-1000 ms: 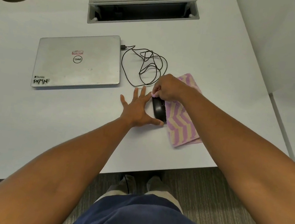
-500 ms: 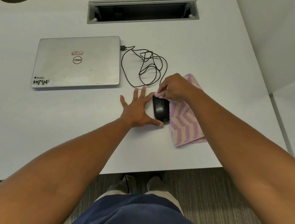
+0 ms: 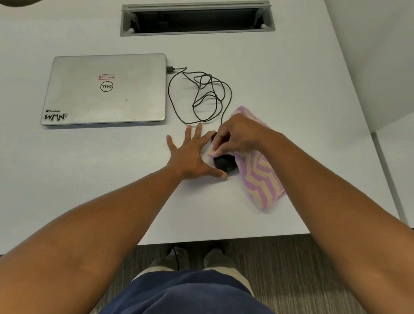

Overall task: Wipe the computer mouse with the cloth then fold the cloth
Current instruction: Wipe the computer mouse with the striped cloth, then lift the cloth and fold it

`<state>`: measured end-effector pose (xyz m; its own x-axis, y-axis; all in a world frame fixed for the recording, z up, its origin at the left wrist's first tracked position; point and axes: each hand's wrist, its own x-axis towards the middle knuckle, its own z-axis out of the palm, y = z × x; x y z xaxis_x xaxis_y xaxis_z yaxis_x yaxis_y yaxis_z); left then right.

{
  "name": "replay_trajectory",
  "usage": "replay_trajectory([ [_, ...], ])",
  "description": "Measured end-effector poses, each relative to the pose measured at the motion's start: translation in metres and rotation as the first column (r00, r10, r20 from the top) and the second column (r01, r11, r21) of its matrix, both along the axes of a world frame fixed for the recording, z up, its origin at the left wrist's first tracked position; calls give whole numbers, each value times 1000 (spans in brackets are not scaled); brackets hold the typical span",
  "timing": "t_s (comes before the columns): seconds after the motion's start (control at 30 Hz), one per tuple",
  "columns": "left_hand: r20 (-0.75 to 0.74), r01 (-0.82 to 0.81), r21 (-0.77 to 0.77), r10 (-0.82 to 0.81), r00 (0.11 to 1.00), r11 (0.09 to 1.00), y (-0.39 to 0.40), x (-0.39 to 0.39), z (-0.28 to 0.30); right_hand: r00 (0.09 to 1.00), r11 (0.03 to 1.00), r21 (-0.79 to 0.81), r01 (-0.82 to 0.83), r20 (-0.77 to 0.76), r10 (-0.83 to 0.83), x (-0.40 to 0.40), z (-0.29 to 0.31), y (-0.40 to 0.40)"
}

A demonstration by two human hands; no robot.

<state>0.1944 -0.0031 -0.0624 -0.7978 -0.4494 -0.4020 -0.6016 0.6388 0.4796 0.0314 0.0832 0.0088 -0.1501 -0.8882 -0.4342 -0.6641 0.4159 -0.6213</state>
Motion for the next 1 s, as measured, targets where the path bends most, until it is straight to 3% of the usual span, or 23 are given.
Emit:
replay_trajectory([
  [0.4, 26, 12, -39, -11, 1000, 999, -2, 0, -2, 998, 973, 222, -70, 15, 68, -16, -2, 32],
  [0.63, 26, 16, -40, -15, 1000, 999, 1, 2, 2, 985, 990, 84, 114, 118, -123, -36, 12, 37],
  [0.8, -19, -62, 33, 62, 998, 998, 5, 0, 10, 938, 947, -65, 314, 179, -298, -46, 22, 36],
  [1.0, -324, -268, -37, 242, 915, 963, 41, -10, 31, 907, 893, -173, 416, 149, -394, -61, 42, 39],
])
